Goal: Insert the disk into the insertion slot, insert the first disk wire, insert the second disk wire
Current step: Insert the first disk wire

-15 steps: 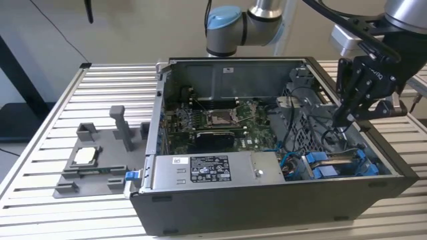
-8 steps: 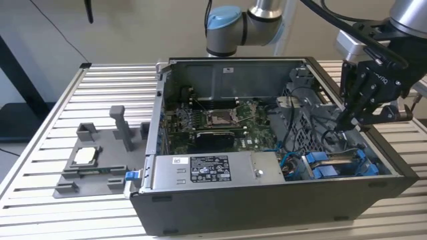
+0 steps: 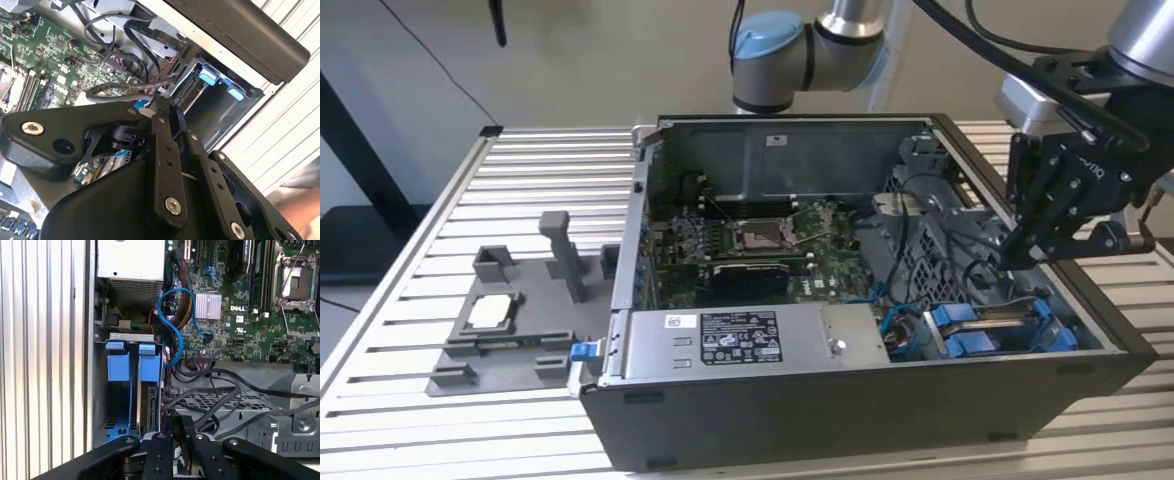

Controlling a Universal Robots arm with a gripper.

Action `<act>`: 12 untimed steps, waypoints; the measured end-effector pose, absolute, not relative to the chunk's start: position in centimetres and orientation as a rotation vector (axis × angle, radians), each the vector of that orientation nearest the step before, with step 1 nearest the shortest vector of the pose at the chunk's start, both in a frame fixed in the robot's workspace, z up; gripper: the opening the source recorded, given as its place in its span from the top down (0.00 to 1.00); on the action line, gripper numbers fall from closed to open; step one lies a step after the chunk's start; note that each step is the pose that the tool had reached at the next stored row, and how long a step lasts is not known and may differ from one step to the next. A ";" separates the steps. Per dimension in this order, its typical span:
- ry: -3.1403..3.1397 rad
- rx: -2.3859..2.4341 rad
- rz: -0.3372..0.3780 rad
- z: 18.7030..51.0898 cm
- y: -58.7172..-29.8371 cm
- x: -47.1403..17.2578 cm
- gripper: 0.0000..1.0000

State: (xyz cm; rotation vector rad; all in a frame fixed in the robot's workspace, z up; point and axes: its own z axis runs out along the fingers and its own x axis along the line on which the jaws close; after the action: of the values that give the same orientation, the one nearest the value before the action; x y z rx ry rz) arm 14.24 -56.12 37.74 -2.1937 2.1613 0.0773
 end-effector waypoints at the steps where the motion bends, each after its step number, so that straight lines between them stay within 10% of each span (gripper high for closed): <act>1: 2.162 -2.194 0.076 37.7 -56.2 14.3 0.81; 12: 2.173 -2.197 0.090 36.8 -56.7 15.3 0.81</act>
State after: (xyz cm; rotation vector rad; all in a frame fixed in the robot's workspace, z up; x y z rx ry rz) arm 15.34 -56.73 36.80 -2.1967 2.1729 0.0896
